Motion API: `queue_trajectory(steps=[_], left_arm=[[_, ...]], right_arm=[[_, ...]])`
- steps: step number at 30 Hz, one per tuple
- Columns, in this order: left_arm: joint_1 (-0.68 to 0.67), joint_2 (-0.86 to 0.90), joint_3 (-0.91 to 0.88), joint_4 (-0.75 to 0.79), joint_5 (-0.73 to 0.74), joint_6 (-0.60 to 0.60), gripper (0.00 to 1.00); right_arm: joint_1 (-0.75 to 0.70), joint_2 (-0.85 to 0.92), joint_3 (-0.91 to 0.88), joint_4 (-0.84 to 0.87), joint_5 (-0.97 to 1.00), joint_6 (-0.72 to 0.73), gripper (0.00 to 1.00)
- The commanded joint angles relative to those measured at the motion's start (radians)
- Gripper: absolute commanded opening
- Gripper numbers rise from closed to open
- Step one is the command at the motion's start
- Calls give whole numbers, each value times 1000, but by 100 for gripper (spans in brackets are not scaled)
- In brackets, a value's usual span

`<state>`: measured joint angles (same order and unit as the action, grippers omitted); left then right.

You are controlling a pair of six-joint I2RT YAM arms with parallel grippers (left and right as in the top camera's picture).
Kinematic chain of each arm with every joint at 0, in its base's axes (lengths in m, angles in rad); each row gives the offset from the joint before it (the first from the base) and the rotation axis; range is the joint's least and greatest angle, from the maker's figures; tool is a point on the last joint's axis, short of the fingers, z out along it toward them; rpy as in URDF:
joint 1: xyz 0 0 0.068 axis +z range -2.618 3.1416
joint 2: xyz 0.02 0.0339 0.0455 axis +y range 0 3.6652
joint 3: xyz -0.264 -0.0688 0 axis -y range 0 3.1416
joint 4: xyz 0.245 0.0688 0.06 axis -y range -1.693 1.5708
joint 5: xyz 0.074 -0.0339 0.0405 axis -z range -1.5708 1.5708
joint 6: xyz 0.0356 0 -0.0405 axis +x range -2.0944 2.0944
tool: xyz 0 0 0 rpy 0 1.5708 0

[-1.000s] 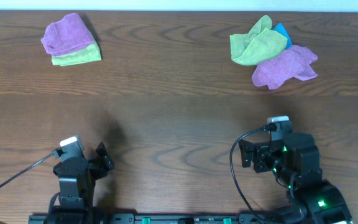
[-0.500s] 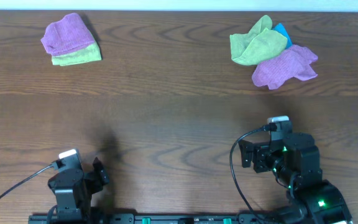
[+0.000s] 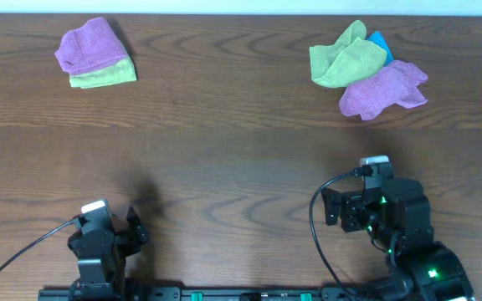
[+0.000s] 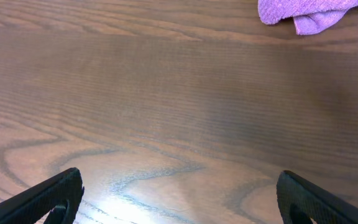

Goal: Fold the cloth

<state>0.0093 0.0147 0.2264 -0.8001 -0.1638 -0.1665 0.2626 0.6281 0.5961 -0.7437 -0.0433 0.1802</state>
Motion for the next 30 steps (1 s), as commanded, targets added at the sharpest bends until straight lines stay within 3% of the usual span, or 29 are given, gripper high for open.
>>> queue_trajectory(steps=[1,5,10,16,30], left_arm=[[-14,-11,-42,-30,-1,32,95],[-31,-11,-43,-17,24,38,95],[-32,-11,-47,-10,126,222,95],[-32,-11,-47,-10,185,345,95],[-32,-11,-47,-11,183,346,95]], right_arm=[[-9,-1,-3,-1,13,17,99],[-9,-1,-3,-1,13,17,99],[-9,-1,-3,-1,14,17,99],[-9,-1,-3,-1,13,17,100],[-9,-1,-3,-1,14,17,99]])
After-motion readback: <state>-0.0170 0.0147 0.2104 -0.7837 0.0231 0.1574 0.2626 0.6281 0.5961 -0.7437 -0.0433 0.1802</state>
